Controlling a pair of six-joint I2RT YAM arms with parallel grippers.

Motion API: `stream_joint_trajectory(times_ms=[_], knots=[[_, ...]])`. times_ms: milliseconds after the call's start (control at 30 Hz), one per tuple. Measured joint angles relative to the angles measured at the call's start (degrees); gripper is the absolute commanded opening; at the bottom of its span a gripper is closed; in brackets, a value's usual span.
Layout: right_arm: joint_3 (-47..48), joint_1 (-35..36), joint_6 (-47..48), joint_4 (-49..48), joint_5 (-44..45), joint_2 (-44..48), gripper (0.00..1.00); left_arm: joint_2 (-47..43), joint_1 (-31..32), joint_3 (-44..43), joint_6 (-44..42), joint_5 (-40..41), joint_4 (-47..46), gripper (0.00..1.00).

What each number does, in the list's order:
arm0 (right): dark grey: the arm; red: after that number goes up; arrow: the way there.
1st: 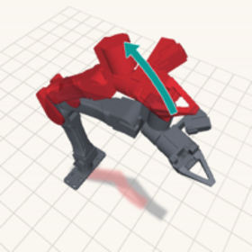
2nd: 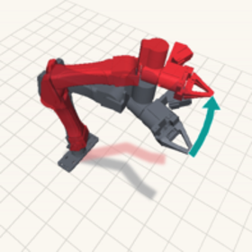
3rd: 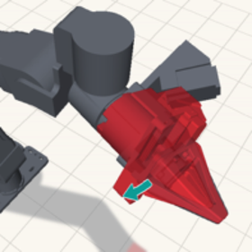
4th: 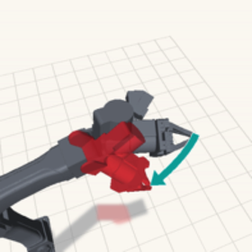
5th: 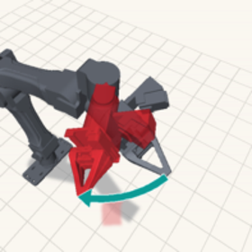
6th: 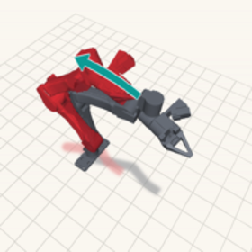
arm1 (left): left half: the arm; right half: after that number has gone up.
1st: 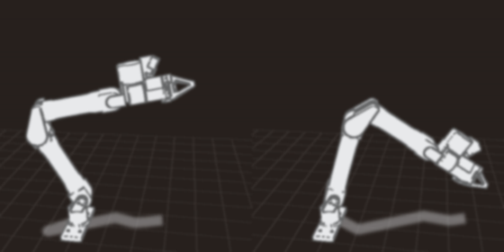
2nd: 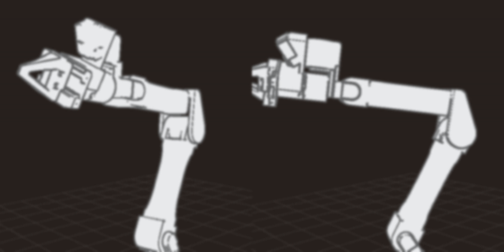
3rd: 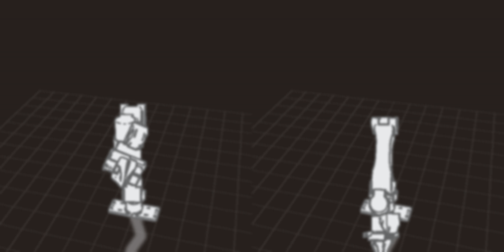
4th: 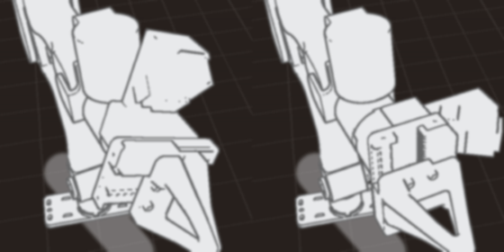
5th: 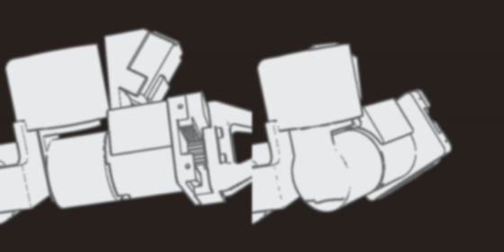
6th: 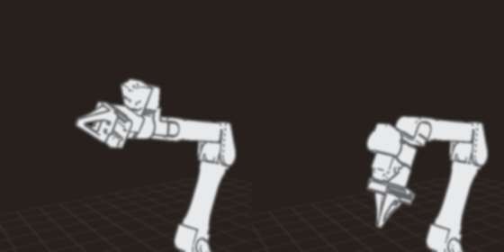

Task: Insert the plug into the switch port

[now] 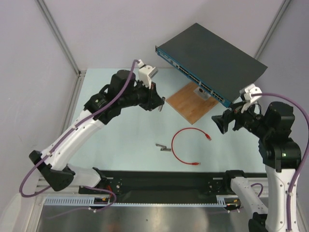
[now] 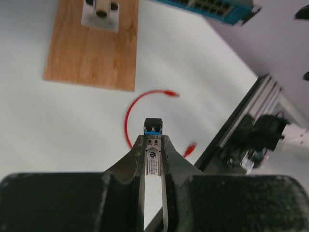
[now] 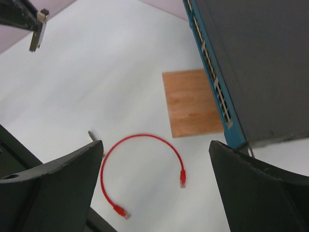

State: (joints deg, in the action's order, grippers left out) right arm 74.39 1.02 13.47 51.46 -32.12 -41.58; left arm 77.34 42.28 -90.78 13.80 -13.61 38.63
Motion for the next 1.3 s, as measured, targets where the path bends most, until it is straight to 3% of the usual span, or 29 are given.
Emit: stream_joint_trajectory(times_ms=[100,333,500,667,867,1133,1300], knots=[[0.48,2.25,-2.25,-5.44,-0.68,-3.65,0.99,-4.83,-0.11,4.81,3.82,1.62,-4.74,0.00],[1.09,21.29,-5.16,-14.51,2.99,-12.59,0.97,-16.85,-0.31,17.31,8.00,0.94,-19.56,0.00],[1.22,28.72,-7.69,-21.55,3.65,-19.10,0.97,-19.08,-1.29,20.37,13.38,-0.26,-29.03,0.00],[1.22,35.78,-10.95,-30.47,5.09,-23.45,0.86,-13.62,-1.99,14.69,20.17,4.35,-25.00,0.01],[1.16,42.82,-12.20,-39.43,12.02,-25.22,0.82,-8.04,-2.16,8.90,26.47,11.08,-15.85,0.00],[1.18,43.85,-14.80,-43.23,19.74,-30.75,0.73,-7.96,-2.75,8.92,29.03,13.90,-12.74,0.00],[1.18,43.89,-15.23,-43.25,22.77,-31.89,0.57,-7.96,-3.45,8.92,29.59,13.81,-12.79,0.01]])
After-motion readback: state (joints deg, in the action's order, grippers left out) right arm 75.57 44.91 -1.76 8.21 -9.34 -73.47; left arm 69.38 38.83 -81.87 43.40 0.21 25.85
